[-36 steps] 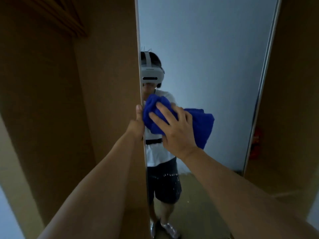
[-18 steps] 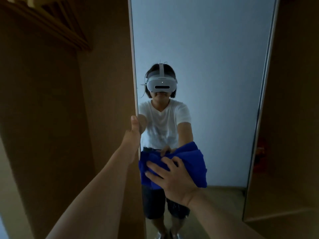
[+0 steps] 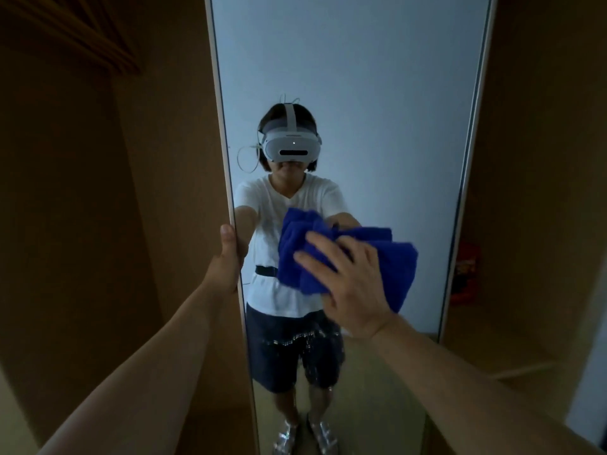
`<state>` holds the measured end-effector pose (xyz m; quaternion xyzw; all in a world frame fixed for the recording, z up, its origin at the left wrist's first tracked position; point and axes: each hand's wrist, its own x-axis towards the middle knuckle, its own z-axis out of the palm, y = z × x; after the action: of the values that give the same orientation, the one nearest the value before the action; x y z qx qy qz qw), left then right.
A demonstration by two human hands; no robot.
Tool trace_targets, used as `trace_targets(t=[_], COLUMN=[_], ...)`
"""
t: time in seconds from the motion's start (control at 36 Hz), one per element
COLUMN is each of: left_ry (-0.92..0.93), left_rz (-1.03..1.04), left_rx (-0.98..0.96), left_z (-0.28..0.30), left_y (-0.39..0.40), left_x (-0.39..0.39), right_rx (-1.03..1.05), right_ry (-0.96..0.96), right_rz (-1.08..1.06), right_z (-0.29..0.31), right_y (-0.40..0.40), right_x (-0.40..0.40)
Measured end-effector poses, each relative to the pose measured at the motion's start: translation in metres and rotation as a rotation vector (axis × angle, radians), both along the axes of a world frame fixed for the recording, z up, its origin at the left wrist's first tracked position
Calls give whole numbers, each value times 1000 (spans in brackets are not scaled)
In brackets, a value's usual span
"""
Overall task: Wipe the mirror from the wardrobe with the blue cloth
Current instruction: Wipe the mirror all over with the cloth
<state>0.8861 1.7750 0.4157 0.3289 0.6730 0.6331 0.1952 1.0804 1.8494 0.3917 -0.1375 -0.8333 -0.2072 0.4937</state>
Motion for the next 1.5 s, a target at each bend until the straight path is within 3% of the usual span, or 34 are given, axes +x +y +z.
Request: trace_targets(t=[0.08, 0.19, 0.47, 0.67, 0.83, 0.92, 1.0, 1.22, 1.39, 1.5], left_ry=[10, 15, -46, -24, -27, -45, -58, -228, -72, -31], left_rz=[25, 51, 170, 174, 138, -49, -219, -101, 24, 63], left_rx=[6, 36, 20, 40, 24, 64, 56, -21, 23, 79], left_z=[-2, -6, -12, -17, -13, -27, -56, -79, -88, -92], left_y=[1, 6, 22, 22, 16, 6, -5, -11, -8, -8], left_x=[-1, -2, -11, -12, -8, -4, 0, 0, 5, 6], right_rx=[9, -43, -74, -68, -169, -198, -161, 30, 105, 105], right_ry=[102, 85, -268, -398, -191, -69, -87, -286, -410, -413], right_rz=[-28, -72, -73, -59, 18, -5, -55, -15, 2, 35], right_z=[25, 27, -47, -69, -58, -40, -41, -130, -193, -202], right_y=[17, 27, 17, 9, -4, -12, -20, -21, -12, -10], right_x=[11, 12, -3, -1, -5, -22, -43, -59, -46, -42])
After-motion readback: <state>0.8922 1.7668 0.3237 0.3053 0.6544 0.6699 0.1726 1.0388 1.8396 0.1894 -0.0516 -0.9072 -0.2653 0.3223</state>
